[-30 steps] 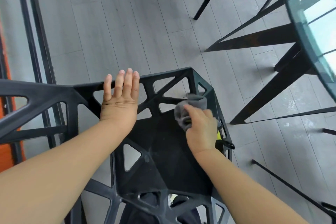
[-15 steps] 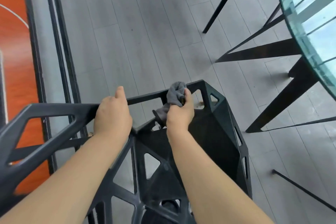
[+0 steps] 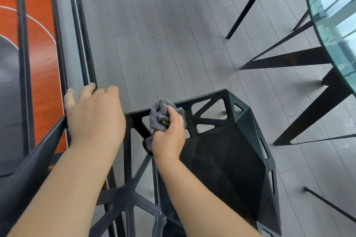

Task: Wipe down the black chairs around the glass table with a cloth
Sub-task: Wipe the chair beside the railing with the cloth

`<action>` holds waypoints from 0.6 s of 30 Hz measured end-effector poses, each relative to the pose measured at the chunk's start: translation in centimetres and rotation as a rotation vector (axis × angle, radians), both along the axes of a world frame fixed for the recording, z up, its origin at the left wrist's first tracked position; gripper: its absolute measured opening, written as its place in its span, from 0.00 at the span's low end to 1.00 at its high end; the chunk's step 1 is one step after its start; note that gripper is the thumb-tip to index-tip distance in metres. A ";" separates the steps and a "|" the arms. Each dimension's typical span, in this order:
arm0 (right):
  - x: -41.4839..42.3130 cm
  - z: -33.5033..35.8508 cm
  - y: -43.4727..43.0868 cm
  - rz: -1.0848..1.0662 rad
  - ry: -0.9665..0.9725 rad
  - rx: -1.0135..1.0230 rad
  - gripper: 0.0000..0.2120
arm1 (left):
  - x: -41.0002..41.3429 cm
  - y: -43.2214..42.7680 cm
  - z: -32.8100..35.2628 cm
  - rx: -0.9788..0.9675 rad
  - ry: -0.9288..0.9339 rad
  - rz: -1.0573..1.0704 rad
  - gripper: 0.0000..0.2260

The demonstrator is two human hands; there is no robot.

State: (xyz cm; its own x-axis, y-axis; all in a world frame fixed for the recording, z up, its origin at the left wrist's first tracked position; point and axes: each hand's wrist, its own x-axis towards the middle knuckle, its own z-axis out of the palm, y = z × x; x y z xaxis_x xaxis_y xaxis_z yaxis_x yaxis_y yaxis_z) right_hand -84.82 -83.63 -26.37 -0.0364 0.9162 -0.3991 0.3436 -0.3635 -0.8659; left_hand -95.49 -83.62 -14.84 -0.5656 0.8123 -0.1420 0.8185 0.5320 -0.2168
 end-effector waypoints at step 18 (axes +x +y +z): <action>-0.2 0.4 0.2 0.627 -0.214 0.613 0.26 | -0.2 0.2 1.7 0.023 -0.154 0.069 0.22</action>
State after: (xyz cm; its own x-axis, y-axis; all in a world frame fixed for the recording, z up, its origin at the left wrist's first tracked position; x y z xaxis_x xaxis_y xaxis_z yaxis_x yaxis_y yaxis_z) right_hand -85.00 -83.44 -25.94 -0.5821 0.8073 0.0968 0.4996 0.4491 -0.7407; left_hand -95.71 -83.38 -13.10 -0.5935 0.7762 -0.2126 0.8022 0.5918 -0.0789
